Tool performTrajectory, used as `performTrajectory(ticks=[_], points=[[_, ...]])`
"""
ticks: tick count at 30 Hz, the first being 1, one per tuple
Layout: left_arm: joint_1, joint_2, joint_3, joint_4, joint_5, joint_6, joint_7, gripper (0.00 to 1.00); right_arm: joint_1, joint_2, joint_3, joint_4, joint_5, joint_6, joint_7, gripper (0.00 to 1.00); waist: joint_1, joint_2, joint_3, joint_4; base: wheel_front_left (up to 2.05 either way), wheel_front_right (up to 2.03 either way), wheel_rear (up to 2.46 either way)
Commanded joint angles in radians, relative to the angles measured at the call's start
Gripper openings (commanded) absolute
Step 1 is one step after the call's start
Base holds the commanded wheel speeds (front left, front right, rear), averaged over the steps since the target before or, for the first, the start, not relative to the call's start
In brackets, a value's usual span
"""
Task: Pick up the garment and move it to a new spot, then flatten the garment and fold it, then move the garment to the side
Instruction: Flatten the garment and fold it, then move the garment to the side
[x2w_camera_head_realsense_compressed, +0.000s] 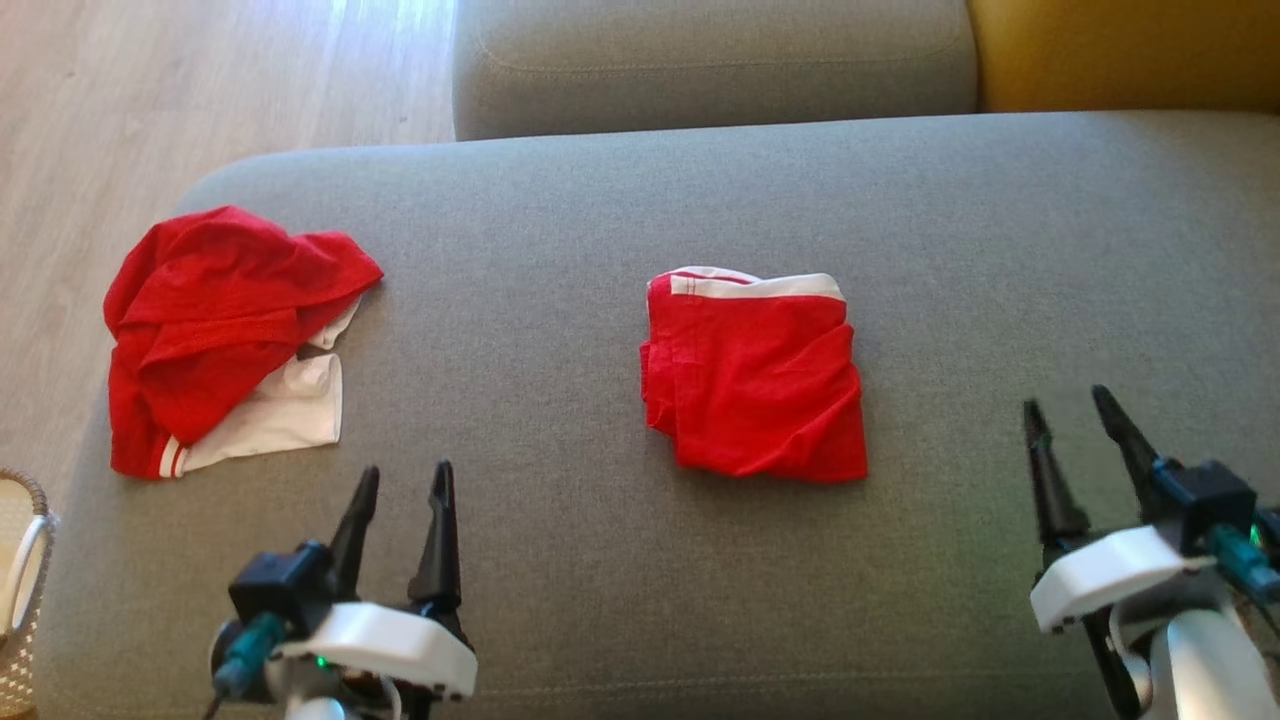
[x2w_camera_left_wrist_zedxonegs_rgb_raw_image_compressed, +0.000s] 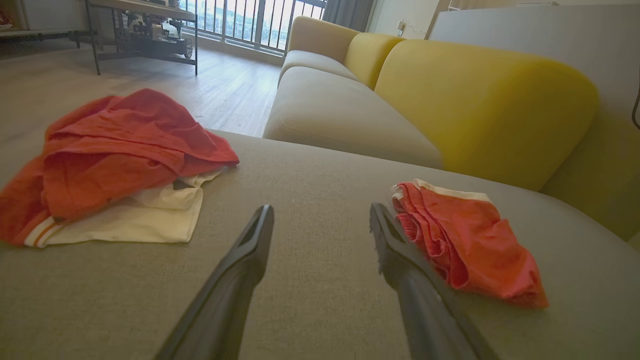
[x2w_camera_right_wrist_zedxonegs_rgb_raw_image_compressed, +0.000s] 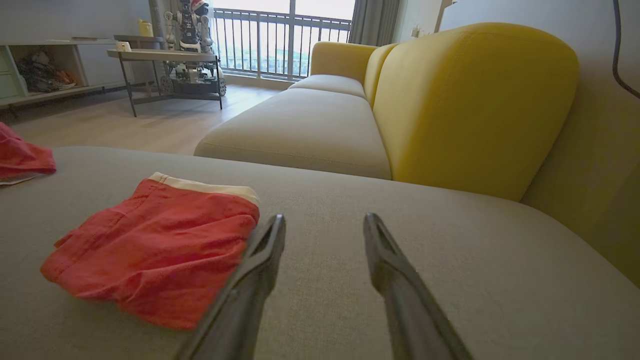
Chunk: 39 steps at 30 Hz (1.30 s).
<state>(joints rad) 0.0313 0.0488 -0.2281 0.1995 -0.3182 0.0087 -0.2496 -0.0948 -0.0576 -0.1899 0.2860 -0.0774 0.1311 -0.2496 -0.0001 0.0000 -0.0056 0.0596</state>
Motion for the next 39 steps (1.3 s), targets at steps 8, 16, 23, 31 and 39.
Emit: performTrajectory(ticks=[8,16,23,31,39], points=[[-0.011,0.001,0.013,-0.006,-0.005,0.006,-0.012,1.0,-0.014,0.007,0.007,-0.024,-0.002,0.0,-0.011,1.0,0.0001,0.0,-0.006,0.006,0.0,0.0,0.0],[-0.013,0.001,0.031,-0.009,0.004,0.004,-0.012,1.0,-0.016,0.007,0.048,0.011,0.161,0.0,-0.012,1.0,0.0001,0.0,-0.011,0.015,0.0,0.0,0.0],[-0.013,0.001,0.038,-0.008,0.006,0.002,-0.012,1.0,-0.015,0.007,0.06,0.024,0.178,0.0,-0.012,1.0,0.0001,0.0,-0.012,0.019,0.0,0.0,0.0],[-0.012,0.001,0.035,-0.004,0.005,0.004,-0.012,1.0,-0.013,0.007,0.062,0.022,0.171,0.0,-0.012,1.0,0.0001,0.0,-0.014,0.022,0.0,0.0,0.0],[-0.015,0.001,0.032,-0.007,0.005,0.004,-0.012,1.0,-0.013,0.007,0.067,0.032,0.169,0.0,-0.01,1.0,0.0001,0.0,-0.004,0.031,0.0,0.0,0.0]])
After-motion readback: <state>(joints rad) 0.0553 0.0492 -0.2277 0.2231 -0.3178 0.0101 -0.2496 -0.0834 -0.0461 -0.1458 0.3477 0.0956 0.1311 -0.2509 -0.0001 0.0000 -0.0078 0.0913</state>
